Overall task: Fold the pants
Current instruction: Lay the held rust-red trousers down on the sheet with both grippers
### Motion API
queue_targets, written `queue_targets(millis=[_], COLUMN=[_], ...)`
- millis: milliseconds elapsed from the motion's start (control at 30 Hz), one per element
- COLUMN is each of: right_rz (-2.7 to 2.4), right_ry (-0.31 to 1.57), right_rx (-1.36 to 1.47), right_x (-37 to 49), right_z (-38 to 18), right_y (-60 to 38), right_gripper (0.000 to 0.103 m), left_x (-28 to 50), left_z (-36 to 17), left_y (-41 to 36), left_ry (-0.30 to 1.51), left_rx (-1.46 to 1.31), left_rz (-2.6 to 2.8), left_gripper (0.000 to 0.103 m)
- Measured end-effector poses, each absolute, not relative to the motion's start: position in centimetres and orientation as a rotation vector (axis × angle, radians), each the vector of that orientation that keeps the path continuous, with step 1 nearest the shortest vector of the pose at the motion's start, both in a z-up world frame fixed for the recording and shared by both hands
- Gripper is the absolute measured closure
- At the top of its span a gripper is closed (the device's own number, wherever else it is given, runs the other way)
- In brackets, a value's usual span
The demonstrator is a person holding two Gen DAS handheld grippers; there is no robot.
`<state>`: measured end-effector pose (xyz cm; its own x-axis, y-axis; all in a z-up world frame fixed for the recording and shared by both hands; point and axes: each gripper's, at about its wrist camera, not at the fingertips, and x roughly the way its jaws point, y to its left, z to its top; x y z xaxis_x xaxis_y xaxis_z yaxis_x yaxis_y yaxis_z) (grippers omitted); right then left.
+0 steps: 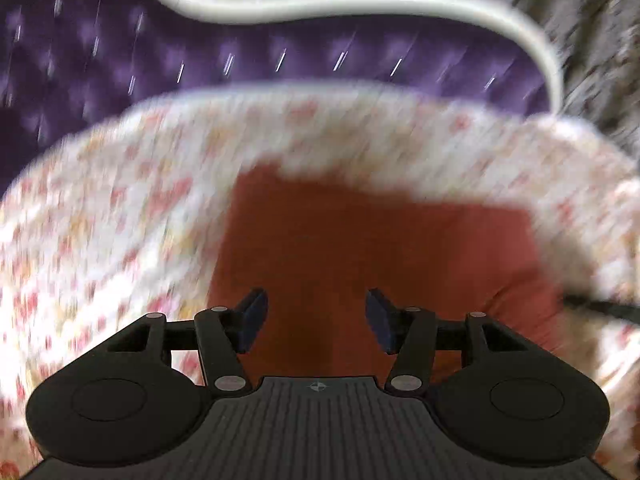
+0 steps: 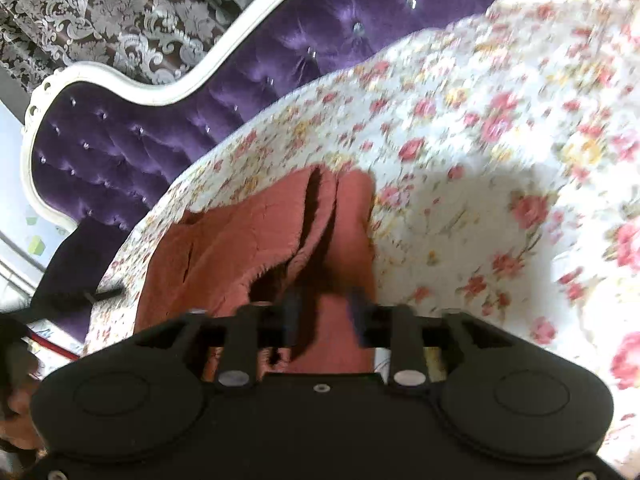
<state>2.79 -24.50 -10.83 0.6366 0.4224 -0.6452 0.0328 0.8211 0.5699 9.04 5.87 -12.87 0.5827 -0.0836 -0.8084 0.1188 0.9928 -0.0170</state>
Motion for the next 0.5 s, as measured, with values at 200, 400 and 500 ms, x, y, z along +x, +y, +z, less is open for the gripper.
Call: queue_targets(millis=[200,400,500], right_rz=[0.275,0.307,0.315], right_ry=[0.748,0.859,0.895], right_rx=[0.508,0.39,0.402], right_x=[1.8,4.1,4.5], right_z=[-8.1,-10.0,-11.2], right_y=[-23.5,-20.4,-19.9], right_gripper=[0.03,0.03,0.029], left_x=[8.3,8.0,7.8], left_z=[-16.6,-16.5,-16.3], left_y=[6.9,7.3,7.5], left_ry=[0.97,0.95,0.938], left_rx=[0.028,0.024,0.018], left_rz=[-0.086,-0.084,-0.089], left_gripper=[0.049,0.049,0.049])
